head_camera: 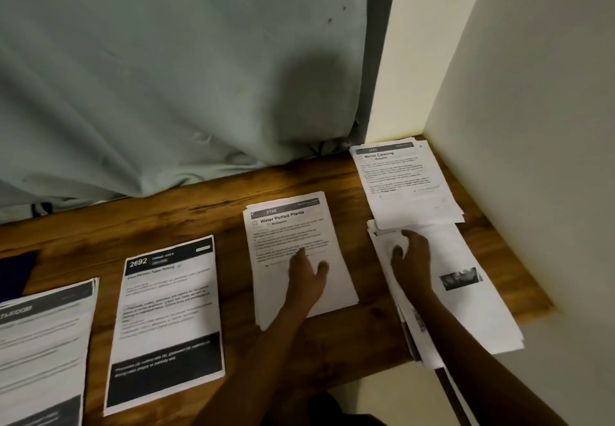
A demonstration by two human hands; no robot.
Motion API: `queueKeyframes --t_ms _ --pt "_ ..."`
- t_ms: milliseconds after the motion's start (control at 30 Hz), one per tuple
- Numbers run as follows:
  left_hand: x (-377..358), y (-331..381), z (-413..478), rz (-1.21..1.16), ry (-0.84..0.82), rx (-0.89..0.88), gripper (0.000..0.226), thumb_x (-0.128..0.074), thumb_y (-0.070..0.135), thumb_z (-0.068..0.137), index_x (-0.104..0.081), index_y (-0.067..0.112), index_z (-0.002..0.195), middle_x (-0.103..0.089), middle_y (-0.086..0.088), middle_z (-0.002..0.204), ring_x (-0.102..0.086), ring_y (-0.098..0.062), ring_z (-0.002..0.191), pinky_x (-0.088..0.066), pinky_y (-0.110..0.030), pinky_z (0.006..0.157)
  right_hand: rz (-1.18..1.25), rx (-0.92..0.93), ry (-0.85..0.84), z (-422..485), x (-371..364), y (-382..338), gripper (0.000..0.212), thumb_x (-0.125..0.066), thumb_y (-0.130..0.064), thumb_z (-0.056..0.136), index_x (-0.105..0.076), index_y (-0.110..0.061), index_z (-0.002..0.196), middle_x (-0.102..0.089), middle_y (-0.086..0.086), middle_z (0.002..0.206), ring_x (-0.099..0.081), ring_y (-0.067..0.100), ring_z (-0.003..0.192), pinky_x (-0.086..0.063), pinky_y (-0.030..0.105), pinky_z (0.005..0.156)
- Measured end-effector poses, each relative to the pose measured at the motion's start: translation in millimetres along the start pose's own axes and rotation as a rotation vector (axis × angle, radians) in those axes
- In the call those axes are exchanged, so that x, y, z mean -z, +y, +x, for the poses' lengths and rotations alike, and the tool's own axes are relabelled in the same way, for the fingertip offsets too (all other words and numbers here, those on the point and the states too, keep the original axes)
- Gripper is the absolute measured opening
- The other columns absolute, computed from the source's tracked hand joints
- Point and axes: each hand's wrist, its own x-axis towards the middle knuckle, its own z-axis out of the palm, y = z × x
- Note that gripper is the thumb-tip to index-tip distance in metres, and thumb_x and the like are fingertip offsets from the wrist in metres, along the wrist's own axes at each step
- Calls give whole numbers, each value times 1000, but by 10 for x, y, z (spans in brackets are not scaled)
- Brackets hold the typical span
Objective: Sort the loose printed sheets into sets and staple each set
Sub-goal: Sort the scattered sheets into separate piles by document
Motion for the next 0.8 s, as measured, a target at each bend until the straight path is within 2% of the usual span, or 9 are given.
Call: queueKeyframes --t_ms 133,233,300,367,433,500,600,667,800 --pt "-388 287 -247 -42 -293 103 54 -51 35 95 -34 12 141 -44 -5 139 -47 -21 124 -40 -24 95 -119 -183 135 119 475 580 38 -55 -9 90 -49 1 126 -50 23 126 -48 40 117 -41 49 98" --pt "-683 408 -399 -82 -422 166 54 -52 39 93 -37 17 139 -47 -3 138 -48 -21 122 -42 -32 101 -205 -316 93 176 715 923 42 -52 -11 91 -44 4 130 -45 30 127 -47 47 113 -41 49 93" --pt "-837 471 -468 -104 -464 181 49 -53 36 94 -40 16 137 -48 -1 134 -47 -21 124 -40 -28 97 -249 -349 45 191 786 1072 45 -51 -13 92 -41 1 134 -42 31 129 -43 49 115 -38 50 96" --pt "-969 519 -491 -156 -477 199 43 -55 27 94 -43 12 132 -51 1 128 -49 -21 123 -40 -24 91 -298 -355 -20 191 806 1155 47 -48 -21 95 -39 -4 138 -42 30 130 -41 48 118 -35 51 99" --pt "-1098 544 -485 -202 -458 192 39 -60 19 91 -48 9 126 -56 -4 127 -54 -22 118 -46 -27 92 -324 -349 -55 178 801 1204 47 -45 -26 97 -37 -6 139 -42 27 131 -42 46 119 -34 51 99" --pt "-1220 566 -476 -249 -440 191 39 -64 16 88 -52 8 125 -60 -6 124 -58 -23 114 -51 -33 91 -327 -357 -51 158 800 1208 48 -45 -28 96 -36 -7 139 -42 25 131 -42 45 119 -35 52 99" --pt "-1342 572 -451 -287 -388 236 42 -66 14 85 -53 5 124 -62 -9 120 -61 -24 107 -55 -32 84 -322 -417 -80 128 795 1200 52 -47 -28 95 -34 -3 138 -41 27 131 -41 45 120 -36 51 101" --pt "-1391 548 -431 -242 -334 278 44 -67 16 85 -51 4 124 -60 -12 120 -62 -25 104 -55 -31 79 -299 -469 -122 119 816 1227 57 -53 -29 91 -34 0 137 -42 29 131 -41 45 120 -38 50 101" --pt "-1437 471 -421 -143 -293 294 41 -58 16 88 -48 5 126 -56 -13 125 -58 -28 106 -52 -32 78 -204 -425 -185 77 901 1308 64 -61 -30 87 -34 -10 141 -49 23 126 -51 39 113 -48 43 91"
